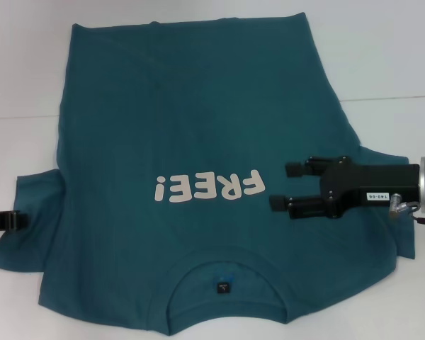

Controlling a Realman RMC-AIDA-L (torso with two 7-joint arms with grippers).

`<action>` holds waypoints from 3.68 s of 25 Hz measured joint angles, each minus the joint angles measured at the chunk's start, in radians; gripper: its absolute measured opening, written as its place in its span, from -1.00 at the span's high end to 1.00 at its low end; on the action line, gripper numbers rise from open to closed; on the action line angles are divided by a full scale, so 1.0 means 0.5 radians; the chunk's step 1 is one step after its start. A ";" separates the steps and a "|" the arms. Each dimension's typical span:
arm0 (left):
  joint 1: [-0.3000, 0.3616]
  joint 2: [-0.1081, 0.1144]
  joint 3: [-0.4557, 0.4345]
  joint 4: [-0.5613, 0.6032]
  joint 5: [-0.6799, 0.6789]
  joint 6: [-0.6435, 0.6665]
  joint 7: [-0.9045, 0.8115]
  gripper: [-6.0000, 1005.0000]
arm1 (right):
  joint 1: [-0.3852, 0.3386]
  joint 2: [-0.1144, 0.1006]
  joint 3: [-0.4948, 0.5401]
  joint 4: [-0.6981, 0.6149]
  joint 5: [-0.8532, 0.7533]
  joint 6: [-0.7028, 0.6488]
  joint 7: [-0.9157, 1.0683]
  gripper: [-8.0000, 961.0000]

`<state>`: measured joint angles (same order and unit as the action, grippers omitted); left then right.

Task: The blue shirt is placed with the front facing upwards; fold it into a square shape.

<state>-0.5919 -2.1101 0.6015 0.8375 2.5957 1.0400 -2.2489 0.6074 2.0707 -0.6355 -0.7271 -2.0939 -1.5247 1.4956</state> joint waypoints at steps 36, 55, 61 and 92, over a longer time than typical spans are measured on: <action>0.079 -0.098 0.227 1.006 0.095 0.525 -0.395 0.91 | -0.210 -0.085 0.397 0.000 0.284 -0.251 0.000 -0.92; 0.102 -0.069 0.549 1.267 0.152 0.619 -0.624 0.91 | -0.217 -0.095 0.396 0.000 0.284 -0.265 0.000 -0.92; 0.052 -0.009 0.566 1.239 0.221 0.618 -0.590 0.91 | -0.212 -0.095 0.383 0.000 0.285 -0.262 0.000 -0.92; -0.127 -0.127 0.998 0.869 0.003 0.420 -0.833 0.71 | -0.232 -0.095 0.369 0.000 0.270 -0.255 0.003 -0.92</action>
<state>-0.6555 -2.1738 1.1006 1.2719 2.5972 1.2499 -2.6653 0.4912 2.0232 -0.4508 -0.7271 -1.9591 -1.6522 1.4972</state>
